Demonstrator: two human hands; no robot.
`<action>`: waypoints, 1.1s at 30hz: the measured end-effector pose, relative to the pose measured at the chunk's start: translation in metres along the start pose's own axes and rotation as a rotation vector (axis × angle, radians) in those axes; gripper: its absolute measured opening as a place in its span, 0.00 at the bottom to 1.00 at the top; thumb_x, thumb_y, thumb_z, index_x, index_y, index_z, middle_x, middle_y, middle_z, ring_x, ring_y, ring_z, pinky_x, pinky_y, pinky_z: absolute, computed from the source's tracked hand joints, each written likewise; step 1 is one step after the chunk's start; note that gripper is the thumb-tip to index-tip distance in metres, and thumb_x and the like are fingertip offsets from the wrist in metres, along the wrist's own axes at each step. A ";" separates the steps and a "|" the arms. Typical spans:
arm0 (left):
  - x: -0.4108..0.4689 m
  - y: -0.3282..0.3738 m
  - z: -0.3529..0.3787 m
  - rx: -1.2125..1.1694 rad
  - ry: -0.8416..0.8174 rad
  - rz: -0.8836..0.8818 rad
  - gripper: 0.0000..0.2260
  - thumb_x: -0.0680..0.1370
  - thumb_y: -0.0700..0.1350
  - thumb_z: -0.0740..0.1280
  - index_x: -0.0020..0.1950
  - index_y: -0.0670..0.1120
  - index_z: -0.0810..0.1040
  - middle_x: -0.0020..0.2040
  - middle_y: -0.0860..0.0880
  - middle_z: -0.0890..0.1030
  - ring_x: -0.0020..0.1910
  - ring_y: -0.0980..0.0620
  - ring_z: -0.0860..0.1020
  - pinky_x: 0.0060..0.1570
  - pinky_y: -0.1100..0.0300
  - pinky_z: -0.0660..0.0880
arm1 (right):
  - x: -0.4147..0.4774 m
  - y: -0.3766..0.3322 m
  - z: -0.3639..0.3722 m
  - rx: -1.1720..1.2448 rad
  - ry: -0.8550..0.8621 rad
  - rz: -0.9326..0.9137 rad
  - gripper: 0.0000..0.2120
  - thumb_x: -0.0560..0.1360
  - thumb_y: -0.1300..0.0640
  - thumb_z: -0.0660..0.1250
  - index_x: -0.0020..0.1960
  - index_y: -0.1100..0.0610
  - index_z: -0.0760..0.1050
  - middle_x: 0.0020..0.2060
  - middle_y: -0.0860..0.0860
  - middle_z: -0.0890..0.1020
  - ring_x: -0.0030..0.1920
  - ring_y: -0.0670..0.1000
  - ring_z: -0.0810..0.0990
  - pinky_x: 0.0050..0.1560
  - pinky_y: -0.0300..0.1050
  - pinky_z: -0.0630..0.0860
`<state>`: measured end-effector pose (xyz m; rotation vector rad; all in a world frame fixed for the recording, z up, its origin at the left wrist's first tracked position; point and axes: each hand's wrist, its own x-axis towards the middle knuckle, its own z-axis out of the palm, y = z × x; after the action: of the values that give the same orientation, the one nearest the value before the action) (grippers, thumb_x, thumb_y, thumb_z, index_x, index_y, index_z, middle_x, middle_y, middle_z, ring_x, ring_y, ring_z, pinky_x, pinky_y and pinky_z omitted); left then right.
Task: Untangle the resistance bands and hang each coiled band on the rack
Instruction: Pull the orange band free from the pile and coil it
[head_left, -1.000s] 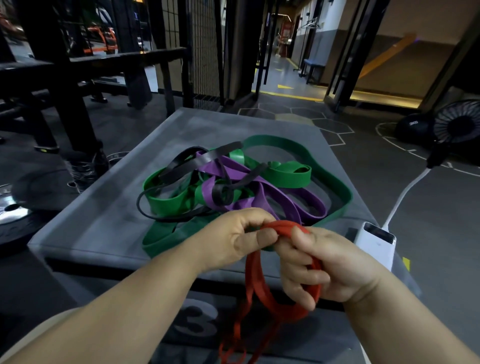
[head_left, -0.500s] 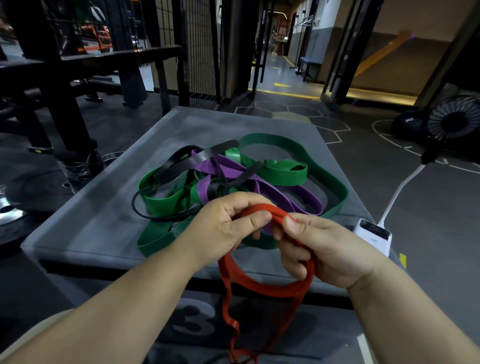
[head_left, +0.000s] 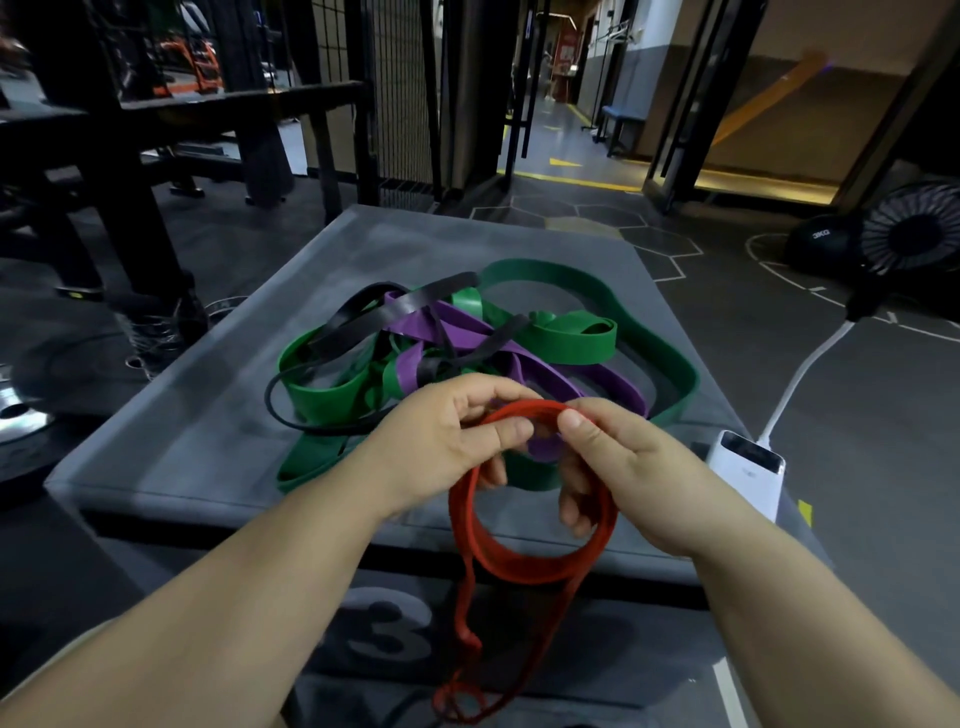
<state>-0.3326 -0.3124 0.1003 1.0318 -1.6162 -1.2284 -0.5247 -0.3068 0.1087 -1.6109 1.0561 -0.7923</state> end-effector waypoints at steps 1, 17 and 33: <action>0.001 0.000 -0.001 -0.022 0.032 0.016 0.09 0.77 0.38 0.68 0.55 0.47 0.81 0.39 0.51 0.83 0.33 0.52 0.79 0.36 0.59 0.76 | 0.000 -0.001 -0.001 -0.005 -0.012 0.000 0.19 0.72 0.43 0.60 0.49 0.60 0.72 0.27 0.51 0.74 0.28 0.54 0.79 0.29 0.46 0.76; -0.001 0.005 -0.003 -0.105 0.038 0.080 0.09 0.71 0.42 0.71 0.51 0.49 0.82 0.40 0.51 0.82 0.32 0.59 0.73 0.34 0.65 0.71 | 0.001 0.001 -0.015 0.122 -0.152 0.116 0.14 0.72 0.52 0.73 0.50 0.61 0.76 0.36 0.56 0.84 0.38 0.51 0.84 0.36 0.45 0.73; -0.002 0.004 0.013 -0.253 -0.054 0.164 0.07 0.73 0.41 0.68 0.50 0.46 0.79 0.37 0.55 0.82 0.32 0.59 0.76 0.33 0.65 0.75 | 0.008 0.016 -0.009 0.813 -0.777 -0.145 0.14 0.76 0.51 0.71 0.39 0.56 0.69 0.52 0.57 0.82 0.39 0.46 0.83 0.47 0.43 0.79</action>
<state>-0.3450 -0.3056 0.1018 0.6998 -1.5075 -1.3174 -0.5330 -0.3194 0.0953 -1.1056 0.0233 -0.4996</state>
